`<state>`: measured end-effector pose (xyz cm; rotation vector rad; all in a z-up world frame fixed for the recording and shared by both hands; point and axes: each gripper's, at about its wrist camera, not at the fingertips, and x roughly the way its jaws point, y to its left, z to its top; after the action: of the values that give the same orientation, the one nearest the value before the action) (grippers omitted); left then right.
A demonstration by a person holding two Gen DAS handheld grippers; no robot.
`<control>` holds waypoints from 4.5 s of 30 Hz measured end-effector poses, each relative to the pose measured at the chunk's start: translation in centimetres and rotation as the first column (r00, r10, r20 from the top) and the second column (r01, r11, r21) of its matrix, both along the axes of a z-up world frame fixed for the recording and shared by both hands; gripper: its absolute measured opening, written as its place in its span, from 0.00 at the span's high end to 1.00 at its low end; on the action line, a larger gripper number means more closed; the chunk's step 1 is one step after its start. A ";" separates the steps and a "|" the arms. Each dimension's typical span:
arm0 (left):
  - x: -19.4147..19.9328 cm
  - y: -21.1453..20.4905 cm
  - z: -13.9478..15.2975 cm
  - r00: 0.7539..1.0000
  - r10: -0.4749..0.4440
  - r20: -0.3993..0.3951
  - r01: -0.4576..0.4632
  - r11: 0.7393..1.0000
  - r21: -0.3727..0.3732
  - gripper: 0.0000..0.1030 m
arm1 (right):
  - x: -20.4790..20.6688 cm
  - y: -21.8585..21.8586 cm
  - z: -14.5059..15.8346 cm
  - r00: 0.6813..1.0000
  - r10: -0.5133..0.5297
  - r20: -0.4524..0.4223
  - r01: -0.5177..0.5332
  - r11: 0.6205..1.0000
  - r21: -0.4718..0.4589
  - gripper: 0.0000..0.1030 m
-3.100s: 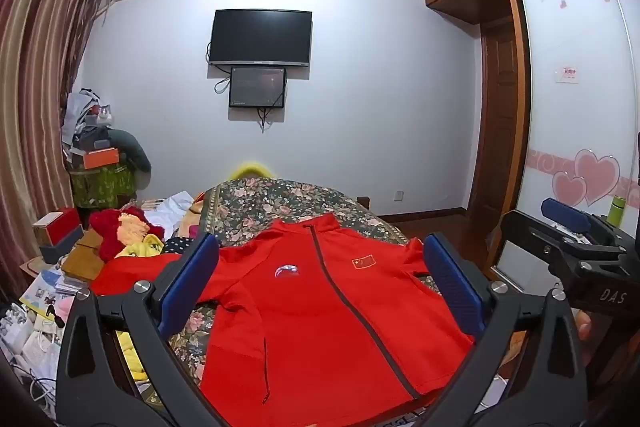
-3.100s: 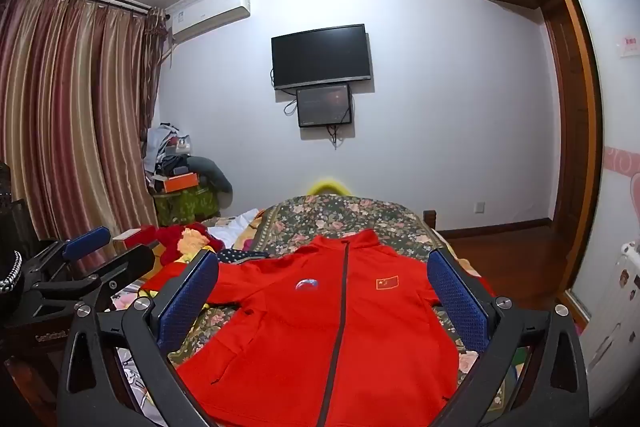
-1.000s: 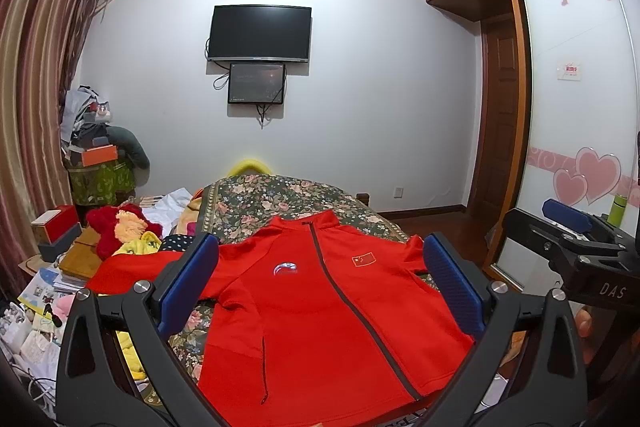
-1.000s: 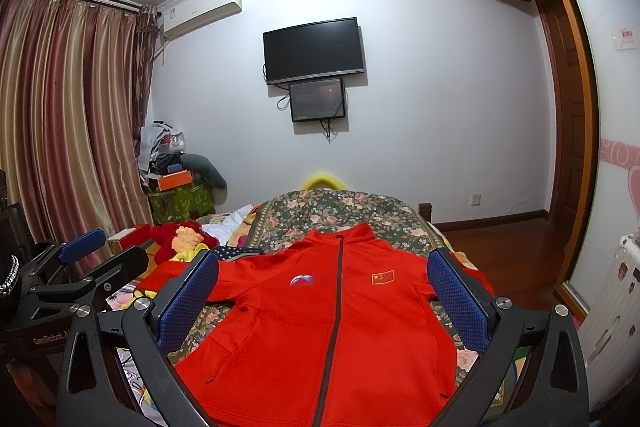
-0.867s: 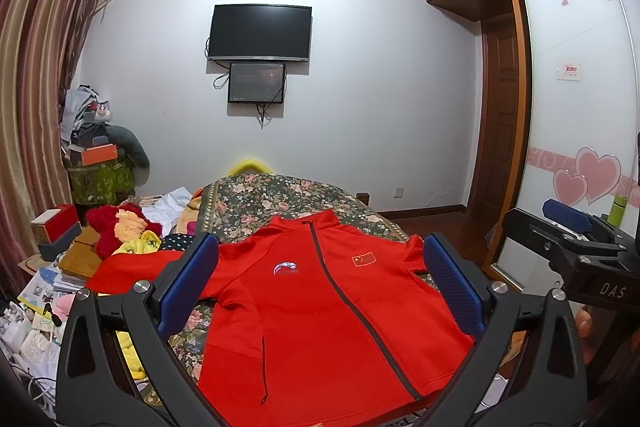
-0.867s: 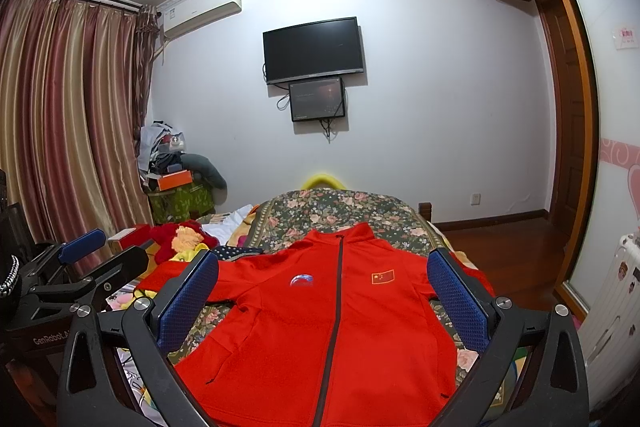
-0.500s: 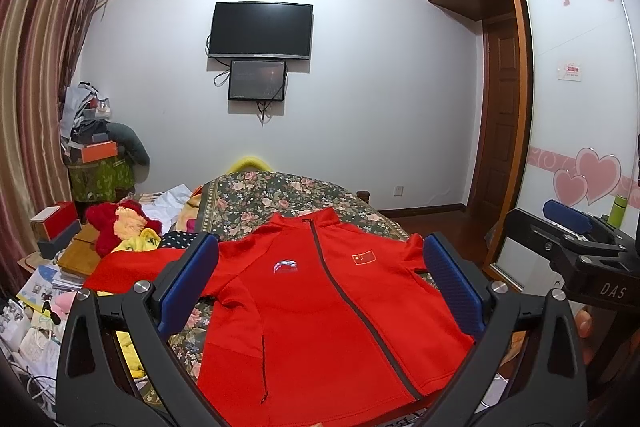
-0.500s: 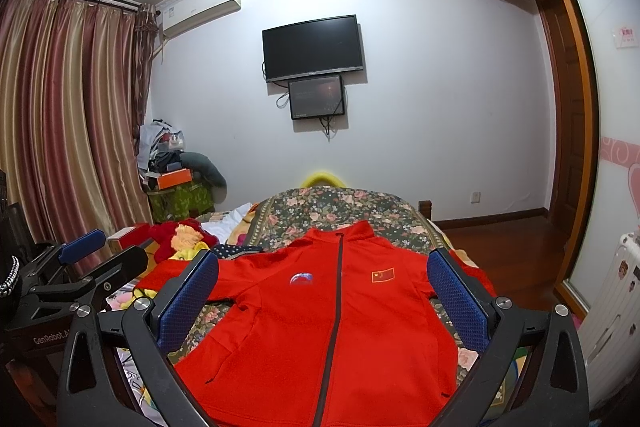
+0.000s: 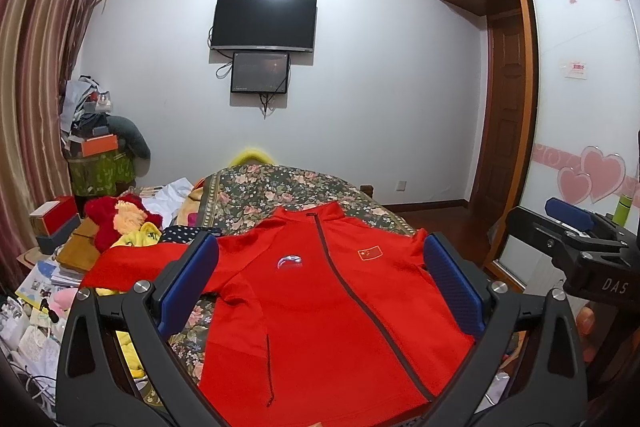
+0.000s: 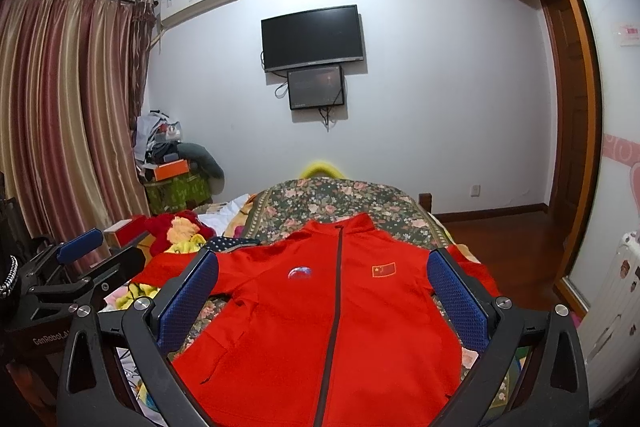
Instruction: Fold large clothes
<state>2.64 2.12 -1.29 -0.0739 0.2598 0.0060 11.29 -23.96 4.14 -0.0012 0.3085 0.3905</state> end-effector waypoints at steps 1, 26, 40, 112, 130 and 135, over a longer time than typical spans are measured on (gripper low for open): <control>0.5 0.4 -0.2 1.000 0.003 -0.006 -0.003 1.000 -0.003 0.00 | 0.4 0.3 -0.1 1.000 -0.001 -0.005 0.001 1.000 -0.004 0.00; 20.5 25.4 -14.7 0.863 0.234 -0.447 -0.312 0.944 -0.108 0.00 | 29.2 11.4 -11.6 0.957 -0.044 -0.288 -0.021 0.975 -0.220 0.00; 21.9 41.6 -28.2 0.752 0.194 -0.631 -0.493 0.800 -0.342 0.00 | 36.8 12.8 -23.2 0.859 -0.083 -0.505 -0.088 0.948 -0.305 0.00; 34.7 11.5 -21.1 0.743 -0.127 -0.657 0.133 0.990 -0.041 0.29 | 33.4 8.8 -17.5 0.869 0.018 -0.495 -0.179 0.943 -0.279 0.00; 34.8 25.9 -29.4 0.672 -0.001 -0.740 -0.125 0.985 -0.115 0.29 | 39.0 30.9 -28.6 0.730 0.204 -0.652 -0.522 0.782 -0.340 0.02; 35.1 26.2 -31.0 0.669 0.007 -0.743 -0.124 0.987 -0.102 0.28 | 40.0 33.9 -31.8 0.771 0.182 -0.610 -0.531 0.713 -0.459 0.31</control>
<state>37.71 28.31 -32.27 -0.2286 1.0932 0.0922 51.26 9.92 -27.62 -0.6275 0.9956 0.6863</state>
